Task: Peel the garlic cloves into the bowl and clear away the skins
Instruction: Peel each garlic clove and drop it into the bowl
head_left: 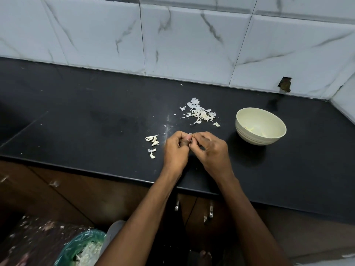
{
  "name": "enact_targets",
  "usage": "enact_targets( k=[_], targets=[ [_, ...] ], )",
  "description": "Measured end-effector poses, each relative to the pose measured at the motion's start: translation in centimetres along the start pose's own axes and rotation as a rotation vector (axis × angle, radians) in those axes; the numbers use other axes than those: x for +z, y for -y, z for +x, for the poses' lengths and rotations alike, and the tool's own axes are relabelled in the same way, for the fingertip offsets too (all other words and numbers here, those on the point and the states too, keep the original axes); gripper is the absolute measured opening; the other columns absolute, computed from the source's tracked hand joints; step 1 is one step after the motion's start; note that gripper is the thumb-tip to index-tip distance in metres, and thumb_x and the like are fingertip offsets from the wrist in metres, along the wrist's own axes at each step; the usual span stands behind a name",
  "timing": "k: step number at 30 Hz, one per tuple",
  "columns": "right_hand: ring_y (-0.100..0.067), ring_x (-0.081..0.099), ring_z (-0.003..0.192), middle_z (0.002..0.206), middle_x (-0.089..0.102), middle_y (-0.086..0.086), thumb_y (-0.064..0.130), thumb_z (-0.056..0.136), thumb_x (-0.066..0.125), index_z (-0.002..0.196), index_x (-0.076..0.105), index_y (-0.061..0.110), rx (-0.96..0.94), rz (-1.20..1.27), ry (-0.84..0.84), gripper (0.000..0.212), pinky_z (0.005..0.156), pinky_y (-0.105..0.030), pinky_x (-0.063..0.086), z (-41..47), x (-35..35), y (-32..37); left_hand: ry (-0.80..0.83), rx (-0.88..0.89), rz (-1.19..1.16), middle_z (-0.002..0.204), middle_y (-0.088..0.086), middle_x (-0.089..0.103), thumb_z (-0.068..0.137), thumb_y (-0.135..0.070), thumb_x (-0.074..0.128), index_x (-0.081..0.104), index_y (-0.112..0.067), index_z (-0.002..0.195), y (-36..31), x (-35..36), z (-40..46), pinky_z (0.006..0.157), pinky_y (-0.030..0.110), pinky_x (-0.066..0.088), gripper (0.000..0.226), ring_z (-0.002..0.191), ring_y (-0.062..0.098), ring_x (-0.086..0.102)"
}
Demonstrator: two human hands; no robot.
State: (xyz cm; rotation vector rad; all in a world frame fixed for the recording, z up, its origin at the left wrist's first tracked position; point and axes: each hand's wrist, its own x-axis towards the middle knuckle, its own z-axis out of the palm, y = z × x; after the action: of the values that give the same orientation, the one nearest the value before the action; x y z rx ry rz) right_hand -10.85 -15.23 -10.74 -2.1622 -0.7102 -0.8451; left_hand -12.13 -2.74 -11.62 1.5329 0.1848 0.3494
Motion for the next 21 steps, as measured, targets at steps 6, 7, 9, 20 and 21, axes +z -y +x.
enact_targets(
  k=[6,7,9,20,21],
  targets=[
    [-0.022,0.063,0.063,0.072,0.067,-0.006,0.009,0.089,0.071,0.08,0.076,0.006,0.101,0.102,-0.056,0.011,0.058,-0.041,0.052,0.3,-0.3,-0.1,0.041,0.03,0.0,0.07,0.006,0.07,0.092,-0.027,0.066,0.068,-0.016,0.072,0.2,0.1,0.4,0.066,0.038,0.053,0.023,0.068,0.015,0.061],
    [-0.022,0.063,0.063,0.071,0.068,-0.007,0.007,0.089,0.072,0.08,0.078,0.007,0.16,0.189,-0.023,0.01,0.06,-0.043,0.053,0.3,-0.6,-0.2,0.046,0.034,-0.012,0.065,0.004,0.067,0.094,-0.024,0.067,0.066,-0.015,0.07,0.1,0.2,0.2,0.064,0.036,0.05,0.026,0.065,0.014,0.059],
    [-0.018,0.068,0.069,0.078,0.074,-0.008,0.0,0.089,0.074,0.087,0.083,0.01,0.339,0.46,0.059,0.014,0.07,-0.045,0.06,0.5,-1.2,-0.3,0.065,0.025,-0.056,0.056,-0.005,0.059,0.101,-0.013,0.064,0.063,-0.014,0.069,-0.3,0.1,0.0,0.055,0.024,0.043,0.032,0.054,0.007,0.051],
    [-0.014,0.078,0.081,0.092,0.08,-0.002,0.006,0.088,0.08,0.1,0.083,0.007,0.415,0.481,0.03,0.012,0.077,-0.026,0.06,0.5,-1.0,-0.4,0.051,0.001,-0.248,0.07,0.005,0.07,0.097,-0.014,0.072,0.068,0.005,0.094,-0.9,-0.5,-0.1,0.058,0.023,0.05,0.02,0.06,0.011,0.059],
    [-0.013,0.077,0.08,0.092,0.08,-0.001,0.007,0.088,0.081,0.1,0.083,0.007,0.397,0.447,0.021,0.012,0.076,-0.024,0.059,0.4,-1.0,-0.3,0.041,-0.002,-0.26,0.074,0.008,0.072,0.096,-0.013,0.073,0.067,0.006,0.097,-0.8,-0.6,-0.1,0.06,0.024,0.052,0.021,0.063,0.012,0.061]
  ],
)
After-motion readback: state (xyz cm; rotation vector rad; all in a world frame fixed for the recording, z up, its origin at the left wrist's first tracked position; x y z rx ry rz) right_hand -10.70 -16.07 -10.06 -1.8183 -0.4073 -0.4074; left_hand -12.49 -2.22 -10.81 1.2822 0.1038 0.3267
